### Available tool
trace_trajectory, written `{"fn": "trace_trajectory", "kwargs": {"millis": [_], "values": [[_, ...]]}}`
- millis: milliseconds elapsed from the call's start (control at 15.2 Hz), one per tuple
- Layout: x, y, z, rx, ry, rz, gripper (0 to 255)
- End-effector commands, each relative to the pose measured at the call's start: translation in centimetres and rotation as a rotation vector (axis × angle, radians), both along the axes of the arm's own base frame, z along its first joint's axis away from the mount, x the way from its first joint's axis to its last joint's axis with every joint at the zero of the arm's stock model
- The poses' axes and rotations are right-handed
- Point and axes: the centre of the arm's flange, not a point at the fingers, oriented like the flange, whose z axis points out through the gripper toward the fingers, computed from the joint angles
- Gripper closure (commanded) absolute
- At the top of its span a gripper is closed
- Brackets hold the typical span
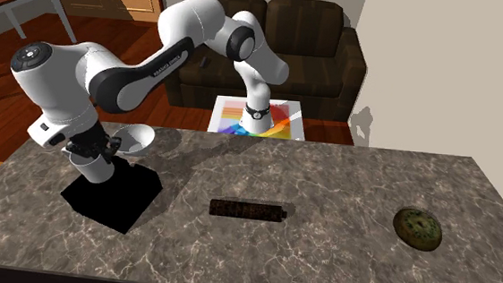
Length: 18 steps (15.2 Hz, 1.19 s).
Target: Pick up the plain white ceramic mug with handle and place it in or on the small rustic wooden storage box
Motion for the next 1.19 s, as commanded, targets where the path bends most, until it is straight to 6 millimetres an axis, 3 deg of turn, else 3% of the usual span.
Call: {"fn": "trace_trajectory", "kwargs": {"millis": [0, 528, 594, 924, 1122], "values": [[-0.1, -0.1, -1.6, 0.000, 0.000, 0.000, 255], [-0.1, -0.1, -1.6, 0.000, 0.000, 0.000, 255], [-0.1, -0.1, -1.6, 0.000, 0.000, 0.000, 0], [-0.1, -0.1, -1.6, 0.000, 0.000, 0.000, 0], [0.5, 0.1, 2.3, 0.000, 0.000, 0.000, 0]]}}
